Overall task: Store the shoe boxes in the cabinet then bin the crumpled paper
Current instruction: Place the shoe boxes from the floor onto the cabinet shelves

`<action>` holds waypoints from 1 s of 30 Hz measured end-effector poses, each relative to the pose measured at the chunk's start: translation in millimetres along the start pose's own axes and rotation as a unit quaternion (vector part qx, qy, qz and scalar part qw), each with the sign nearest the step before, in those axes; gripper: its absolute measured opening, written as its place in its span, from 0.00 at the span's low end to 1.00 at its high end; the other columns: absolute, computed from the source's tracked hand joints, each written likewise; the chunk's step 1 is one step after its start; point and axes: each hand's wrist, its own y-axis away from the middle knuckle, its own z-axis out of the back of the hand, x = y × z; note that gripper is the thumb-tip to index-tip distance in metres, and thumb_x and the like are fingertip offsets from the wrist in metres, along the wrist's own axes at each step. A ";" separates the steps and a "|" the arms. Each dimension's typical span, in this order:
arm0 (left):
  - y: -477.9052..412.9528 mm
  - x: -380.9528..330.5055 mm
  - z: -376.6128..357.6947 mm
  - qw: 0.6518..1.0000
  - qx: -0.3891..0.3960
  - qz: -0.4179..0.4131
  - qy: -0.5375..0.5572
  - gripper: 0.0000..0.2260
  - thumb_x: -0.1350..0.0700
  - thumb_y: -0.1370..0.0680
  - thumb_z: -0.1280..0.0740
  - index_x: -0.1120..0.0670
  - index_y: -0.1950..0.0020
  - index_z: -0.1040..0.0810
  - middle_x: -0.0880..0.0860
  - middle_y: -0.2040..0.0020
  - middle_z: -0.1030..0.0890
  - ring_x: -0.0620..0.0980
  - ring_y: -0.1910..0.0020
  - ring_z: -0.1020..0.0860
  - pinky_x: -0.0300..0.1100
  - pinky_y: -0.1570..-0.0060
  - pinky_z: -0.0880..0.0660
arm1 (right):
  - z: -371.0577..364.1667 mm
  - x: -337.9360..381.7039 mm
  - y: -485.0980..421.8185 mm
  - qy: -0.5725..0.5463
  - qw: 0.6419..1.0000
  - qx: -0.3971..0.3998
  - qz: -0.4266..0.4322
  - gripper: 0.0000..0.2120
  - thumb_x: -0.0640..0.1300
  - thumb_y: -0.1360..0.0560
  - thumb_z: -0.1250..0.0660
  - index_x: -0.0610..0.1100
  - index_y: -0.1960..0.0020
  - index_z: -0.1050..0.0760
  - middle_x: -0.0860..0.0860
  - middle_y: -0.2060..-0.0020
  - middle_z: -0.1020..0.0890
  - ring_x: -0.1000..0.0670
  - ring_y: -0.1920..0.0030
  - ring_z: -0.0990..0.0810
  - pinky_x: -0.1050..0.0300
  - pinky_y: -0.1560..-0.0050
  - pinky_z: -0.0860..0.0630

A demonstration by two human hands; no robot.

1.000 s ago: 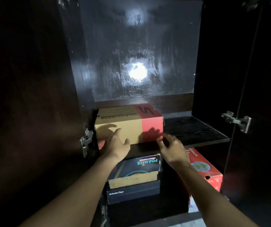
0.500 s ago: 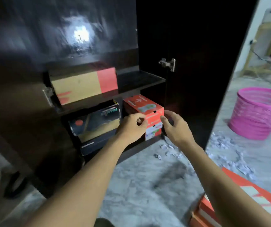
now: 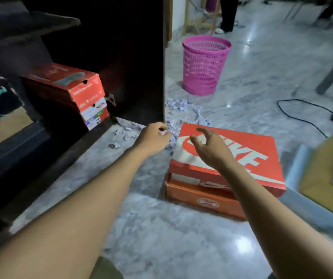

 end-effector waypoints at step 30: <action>52.3 50.7 -126.0 0.975 -0.120 0.166 0.092 0.22 0.46 0.23 0.35 0.50 0.31 0.31 0.55 0.35 0.24 0.58 0.42 0.25 0.46 0.51 0.31 | 13.9 -172.3 133.0 -0.175 0.905 -0.234 -0.308 0.40 0.66 0.29 0.31 0.49 0.25 0.40 0.44 0.32 0.32 0.43 0.33 0.28 0.48 0.34 0.31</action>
